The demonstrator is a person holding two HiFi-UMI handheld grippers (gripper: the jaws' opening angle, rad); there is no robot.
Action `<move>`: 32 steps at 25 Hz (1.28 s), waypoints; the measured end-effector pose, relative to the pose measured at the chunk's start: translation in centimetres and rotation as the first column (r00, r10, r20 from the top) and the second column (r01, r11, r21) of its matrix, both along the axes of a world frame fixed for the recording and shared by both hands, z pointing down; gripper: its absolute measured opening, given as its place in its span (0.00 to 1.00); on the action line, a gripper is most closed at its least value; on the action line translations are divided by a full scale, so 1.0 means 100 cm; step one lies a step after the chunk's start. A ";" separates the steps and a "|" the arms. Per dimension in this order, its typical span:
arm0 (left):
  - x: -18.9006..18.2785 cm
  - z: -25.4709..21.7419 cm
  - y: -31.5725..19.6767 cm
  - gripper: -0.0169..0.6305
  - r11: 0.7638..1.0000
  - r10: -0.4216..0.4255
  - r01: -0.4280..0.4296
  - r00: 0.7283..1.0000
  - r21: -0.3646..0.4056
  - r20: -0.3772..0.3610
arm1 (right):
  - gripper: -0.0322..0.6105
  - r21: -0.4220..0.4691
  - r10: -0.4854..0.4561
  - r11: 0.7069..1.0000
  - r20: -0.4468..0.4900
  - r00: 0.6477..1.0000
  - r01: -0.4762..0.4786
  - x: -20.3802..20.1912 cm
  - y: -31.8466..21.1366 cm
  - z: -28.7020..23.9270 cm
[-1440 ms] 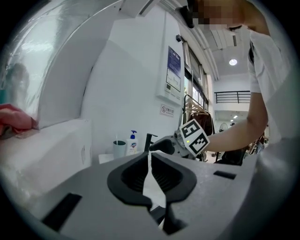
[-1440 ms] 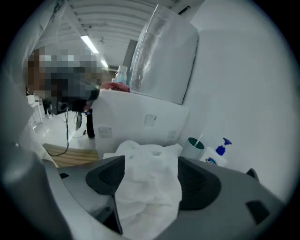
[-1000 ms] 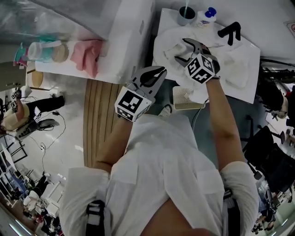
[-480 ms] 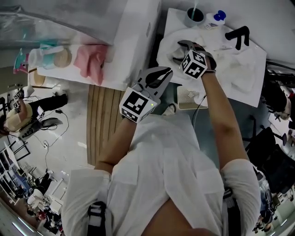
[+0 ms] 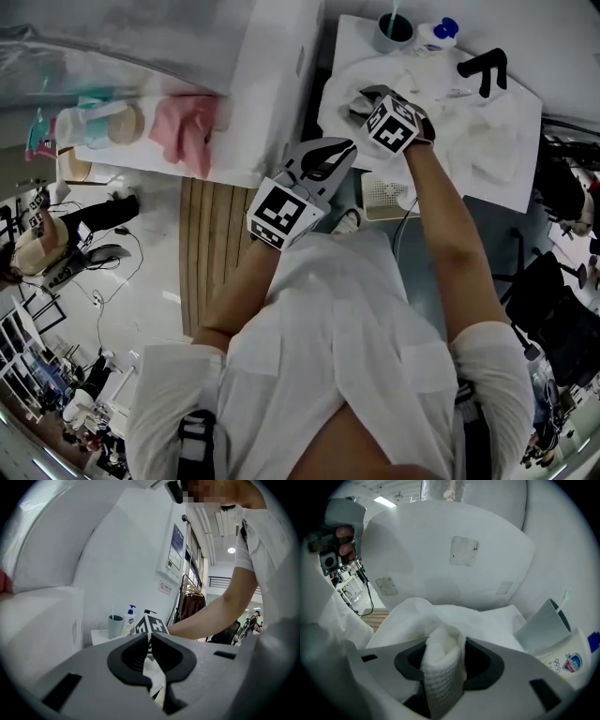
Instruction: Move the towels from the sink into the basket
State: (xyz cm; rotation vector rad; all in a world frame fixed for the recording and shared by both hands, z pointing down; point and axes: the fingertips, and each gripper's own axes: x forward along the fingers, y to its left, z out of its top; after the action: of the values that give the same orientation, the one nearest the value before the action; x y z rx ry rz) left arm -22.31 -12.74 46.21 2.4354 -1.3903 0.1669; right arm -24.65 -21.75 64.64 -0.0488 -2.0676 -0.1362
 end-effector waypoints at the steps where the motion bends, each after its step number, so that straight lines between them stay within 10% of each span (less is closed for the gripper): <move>1: 0.001 0.000 0.000 0.07 1.000 0.003 -0.003 1.000 0.001 0.000 | 0.34 0.010 0.004 1.000 -0.001 1.000 -0.004 0.000 0.000 0.000; 13: 0.003 -0.002 -0.002 0.07 1.000 0.009 -0.009 1.000 -0.005 0.022 | 0.21 0.021 0.244 0.967 0.229 0.942 -0.256 0.028 -0.015 -0.041; 32: 0.084 -0.025 -0.010 0.07 0.988 0.150 -0.152 0.987 0.039 0.055 | 0.20 -0.155 0.566 0.760 0.636 0.525 -0.631 0.158 -0.031 -0.181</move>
State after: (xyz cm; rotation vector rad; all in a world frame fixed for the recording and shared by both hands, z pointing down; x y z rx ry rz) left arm -13.88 -13.76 43.76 2.5898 -1.2413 0.2398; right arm -8.87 -24.88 46.55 0.9117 -2.6432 0.2220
